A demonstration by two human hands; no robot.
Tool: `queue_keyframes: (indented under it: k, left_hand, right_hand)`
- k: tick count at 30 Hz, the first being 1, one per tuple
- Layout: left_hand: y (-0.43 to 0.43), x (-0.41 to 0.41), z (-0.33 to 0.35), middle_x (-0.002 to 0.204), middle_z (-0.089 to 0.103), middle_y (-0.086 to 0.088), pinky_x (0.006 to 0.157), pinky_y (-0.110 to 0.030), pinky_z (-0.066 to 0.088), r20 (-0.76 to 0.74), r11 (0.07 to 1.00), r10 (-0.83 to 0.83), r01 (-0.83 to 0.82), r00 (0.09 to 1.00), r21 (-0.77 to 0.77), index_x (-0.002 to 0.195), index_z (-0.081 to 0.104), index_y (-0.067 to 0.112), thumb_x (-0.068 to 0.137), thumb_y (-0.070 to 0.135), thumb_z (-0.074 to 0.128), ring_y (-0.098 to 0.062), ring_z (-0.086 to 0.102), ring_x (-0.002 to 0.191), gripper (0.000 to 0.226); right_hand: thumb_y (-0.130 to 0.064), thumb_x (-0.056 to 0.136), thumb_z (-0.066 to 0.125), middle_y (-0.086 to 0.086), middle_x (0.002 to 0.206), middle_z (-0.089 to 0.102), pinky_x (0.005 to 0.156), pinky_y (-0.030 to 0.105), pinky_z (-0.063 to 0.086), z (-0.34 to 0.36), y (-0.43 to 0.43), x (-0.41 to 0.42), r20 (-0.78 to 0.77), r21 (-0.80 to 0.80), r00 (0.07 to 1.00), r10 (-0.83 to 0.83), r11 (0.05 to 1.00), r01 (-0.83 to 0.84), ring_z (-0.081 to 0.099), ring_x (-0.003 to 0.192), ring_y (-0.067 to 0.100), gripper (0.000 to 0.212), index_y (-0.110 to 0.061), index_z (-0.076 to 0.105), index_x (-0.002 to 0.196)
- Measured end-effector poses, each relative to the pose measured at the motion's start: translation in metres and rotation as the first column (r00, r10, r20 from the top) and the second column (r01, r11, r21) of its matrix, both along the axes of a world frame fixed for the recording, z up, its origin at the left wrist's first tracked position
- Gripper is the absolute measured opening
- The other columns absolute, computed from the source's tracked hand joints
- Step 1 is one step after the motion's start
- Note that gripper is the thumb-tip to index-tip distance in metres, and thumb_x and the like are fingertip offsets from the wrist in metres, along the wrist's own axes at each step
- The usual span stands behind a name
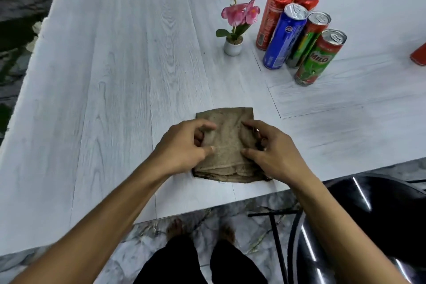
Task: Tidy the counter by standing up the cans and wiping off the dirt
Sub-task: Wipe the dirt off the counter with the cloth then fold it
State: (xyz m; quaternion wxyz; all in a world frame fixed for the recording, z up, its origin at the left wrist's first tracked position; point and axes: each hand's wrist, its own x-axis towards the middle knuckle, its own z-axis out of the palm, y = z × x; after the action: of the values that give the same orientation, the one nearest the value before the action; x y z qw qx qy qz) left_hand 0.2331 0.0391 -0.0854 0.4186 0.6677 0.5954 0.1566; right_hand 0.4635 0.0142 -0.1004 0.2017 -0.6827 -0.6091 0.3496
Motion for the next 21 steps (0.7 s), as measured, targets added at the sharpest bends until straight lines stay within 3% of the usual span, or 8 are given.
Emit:
queue_keyframes:
  k: [3,6,8,11,13,15,17,21]
  left_hand:
    - [-0.002,0.002,-0.001,0.102,0.062,0.009,0.083,-0.024,0.056,0.078,0.999,0.043,-0.043,0.996,-0.011,0.125,0.071,0.035,0.084,0.021,0.085,-0.012,0.069,0.094,0.045]
    - [-0.003,-0.001,-0.002,0.104,0.065,0.003,0.091,-0.034,0.059,0.115,0.995,0.094,-0.091,0.989,-0.027,0.120,0.074,0.031,0.081,0.019,0.087,-0.018,0.072,0.094,0.042]
    - [-0.002,-0.003,-0.003,0.108,0.069,0.003,0.089,-0.030,0.059,0.126,0.992,0.122,-0.118,0.984,-0.040,0.117,0.076,0.031,0.079,0.021,0.089,-0.014,0.073,0.094,0.041]
    - [-0.003,-0.003,-0.003,0.106,0.074,0.013,0.075,-0.010,0.054,0.120,0.984,0.177,-0.172,0.977,-0.056,0.113,0.079,0.031,0.077,0.021,0.091,0.001,0.072,0.087,0.039]
    - [-0.001,0.001,-0.005,0.101,0.075,0.015,0.078,-0.011,0.055,0.124,0.977,0.204,-0.195,0.971,-0.084,0.109,0.081,0.030,0.075,0.021,0.092,0.003,0.072,0.085,0.037]
    - [-0.002,0.003,-0.007,0.098,0.077,0.012,0.089,-0.022,0.058,0.143,0.967,0.248,-0.235,0.958,-0.103,0.105,0.082,0.029,0.074,0.021,0.093,-0.001,0.073,0.090,0.035]
    - [-0.003,0.001,-0.007,0.099,0.078,0.007,0.094,-0.031,0.059,0.184,0.953,0.295,-0.275,0.937,-0.129,0.102,0.083,0.028,0.071,0.021,0.095,-0.007,0.074,0.095,0.033]
    - [-0.005,-0.003,-0.011,0.104,0.078,0.001,0.096,-0.036,0.060,0.289,0.926,0.371,-0.330,0.882,-0.182,0.099,0.084,0.027,0.070,0.019,0.095,-0.014,0.074,0.101,0.032]
  right_hand:
    - [-0.021,0.082,0.081,-0.013,0.100,0.060,0.069,0.000,0.038,0.002,0.001,0.007,-0.040,0.016,0.999,0.020,1.000,-0.019,0.055,0.084,-0.012,0.062,-0.041,0.061,0.137]
    - [-0.026,0.080,0.083,-0.013,0.097,0.059,0.068,0.002,0.039,0.005,0.005,0.010,-0.005,0.049,0.999,0.031,0.998,-0.031,0.056,0.081,-0.004,0.060,-0.037,0.062,0.136]
    - [-0.028,0.079,0.084,-0.009,0.099,0.059,0.066,0.005,0.037,0.006,0.008,0.010,0.031,0.047,0.999,0.041,0.998,-0.043,0.055,0.083,0.006,0.064,-0.035,0.062,0.138]
    - [-0.020,0.078,0.083,-0.017,0.092,0.055,0.065,0.000,0.036,0.006,0.008,0.002,0.029,0.055,0.998,0.055,0.997,-0.056,0.054,0.086,0.008,0.066,-0.032,0.062,0.139]
    - [-0.015,0.077,0.081,-0.019,0.088,0.057,0.063,-0.003,0.035,0.004,0.010,0.000,0.008,0.042,0.999,0.034,0.999,-0.034,0.056,0.077,0.005,0.063,-0.032,0.064,0.136]
    - [-0.012,0.077,0.081,-0.018,0.080,0.060,0.059,0.002,0.038,0.004,0.012,0.000,-0.040,0.004,0.999,0.012,1.000,-0.012,0.057,0.070,-0.001,0.058,-0.035,0.067,0.129]
    - [-0.012,0.076,0.082,-0.011,0.076,0.063,0.059,0.009,0.040,0.004,0.014,0.003,-0.123,-0.036,0.992,-0.015,0.999,0.011,0.059,0.068,0.003,0.053,-0.038,0.070,0.121]
    - [-0.012,0.076,0.085,-0.003,0.079,0.058,0.068,0.028,0.048,0.004,0.015,0.009,-0.300,-0.053,0.953,-0.047,0.998,0.033,0.057,0.070,0.011,0.044,-0.040,0.075,0.108]
